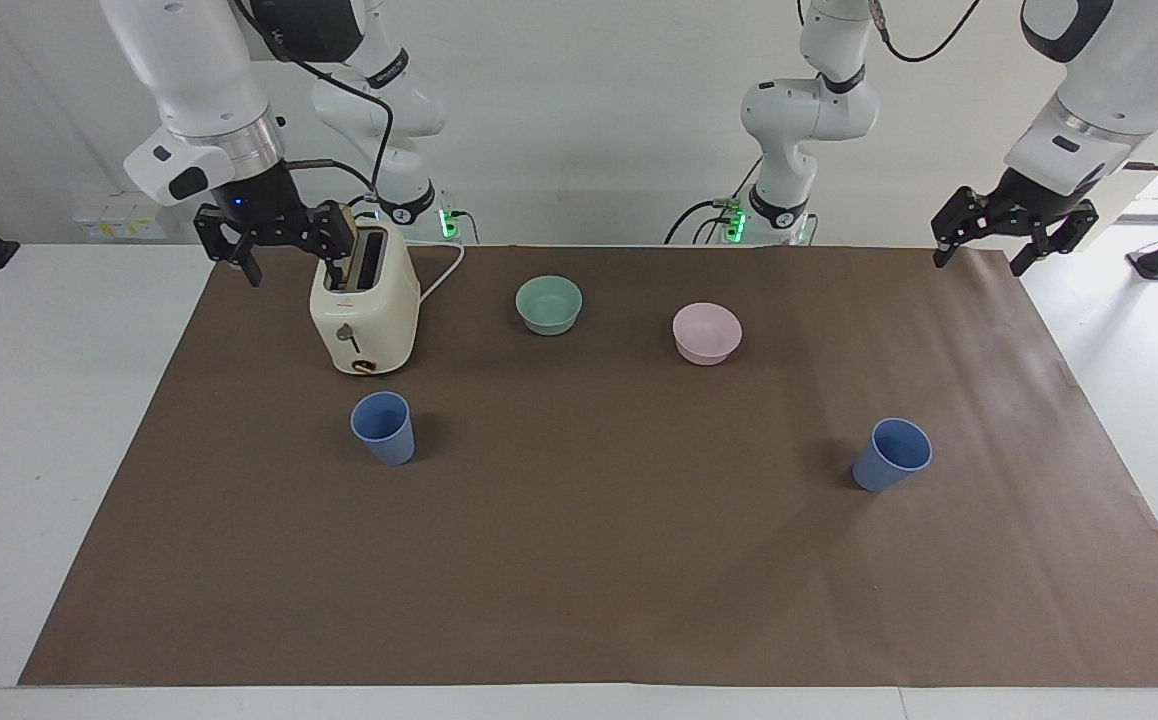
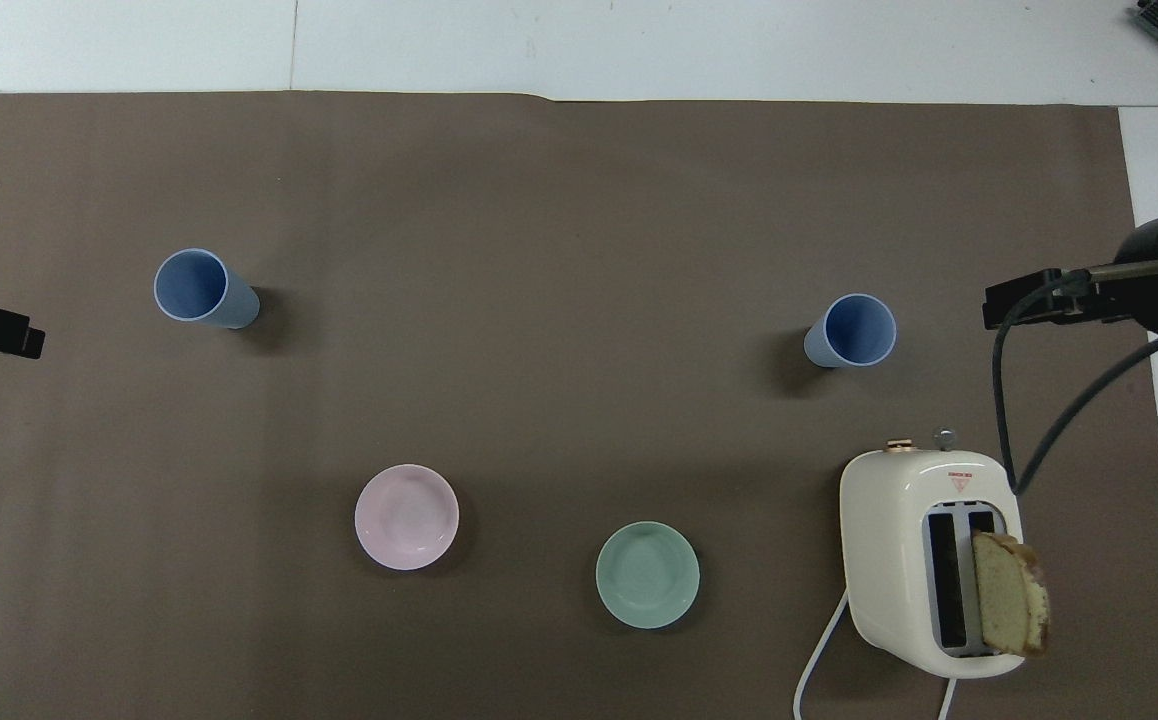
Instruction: Stack blue cups with both arms
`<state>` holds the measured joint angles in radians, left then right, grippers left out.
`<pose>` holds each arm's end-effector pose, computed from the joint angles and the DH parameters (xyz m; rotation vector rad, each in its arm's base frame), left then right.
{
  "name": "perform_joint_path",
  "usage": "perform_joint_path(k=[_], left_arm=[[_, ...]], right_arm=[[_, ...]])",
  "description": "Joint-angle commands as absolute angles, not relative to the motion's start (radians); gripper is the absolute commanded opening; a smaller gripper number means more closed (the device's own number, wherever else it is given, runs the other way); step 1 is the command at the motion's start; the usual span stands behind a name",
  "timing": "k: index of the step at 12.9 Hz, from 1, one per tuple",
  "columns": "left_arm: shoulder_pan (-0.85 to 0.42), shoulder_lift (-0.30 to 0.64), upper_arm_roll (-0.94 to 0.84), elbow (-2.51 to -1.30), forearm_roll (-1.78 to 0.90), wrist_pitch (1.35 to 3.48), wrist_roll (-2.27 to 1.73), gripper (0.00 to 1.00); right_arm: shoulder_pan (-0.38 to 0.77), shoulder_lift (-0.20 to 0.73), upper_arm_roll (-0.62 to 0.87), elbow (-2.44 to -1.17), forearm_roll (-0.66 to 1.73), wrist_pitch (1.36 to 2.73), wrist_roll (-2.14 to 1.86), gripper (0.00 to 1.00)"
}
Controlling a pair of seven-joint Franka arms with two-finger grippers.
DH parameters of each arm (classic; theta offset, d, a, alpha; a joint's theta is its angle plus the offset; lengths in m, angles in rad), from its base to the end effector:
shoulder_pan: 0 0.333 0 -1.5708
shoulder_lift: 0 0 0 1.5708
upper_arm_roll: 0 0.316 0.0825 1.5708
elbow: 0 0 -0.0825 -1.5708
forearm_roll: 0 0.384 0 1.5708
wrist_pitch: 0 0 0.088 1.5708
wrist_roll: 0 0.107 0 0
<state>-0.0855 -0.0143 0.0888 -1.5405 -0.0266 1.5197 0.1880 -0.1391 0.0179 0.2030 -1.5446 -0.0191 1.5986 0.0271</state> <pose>0.5452 -0.0008 0.6421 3.0998 -0.2891 -0.0060 0.5622 0.0329 0.6296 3.1267 0.0577 0.0581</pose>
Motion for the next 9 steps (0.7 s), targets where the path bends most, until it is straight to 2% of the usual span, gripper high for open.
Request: perform_joint_path(k=[1,9], left_arm=[[-0.074,-0.028,0.081,-1.548,-0.037,1.517,0.184,1.00],[-0.072,-0.029,0.083,-1.549,-0.037,1.519,0.186,1.00]], right_arm=[[-0.153,-0.017,0.206,-1.588,-0.015,1.626,0.026,1.00],[-0.153,-0.017,0.204,-1.588,-0.017,1.625,0.026,1.00]])
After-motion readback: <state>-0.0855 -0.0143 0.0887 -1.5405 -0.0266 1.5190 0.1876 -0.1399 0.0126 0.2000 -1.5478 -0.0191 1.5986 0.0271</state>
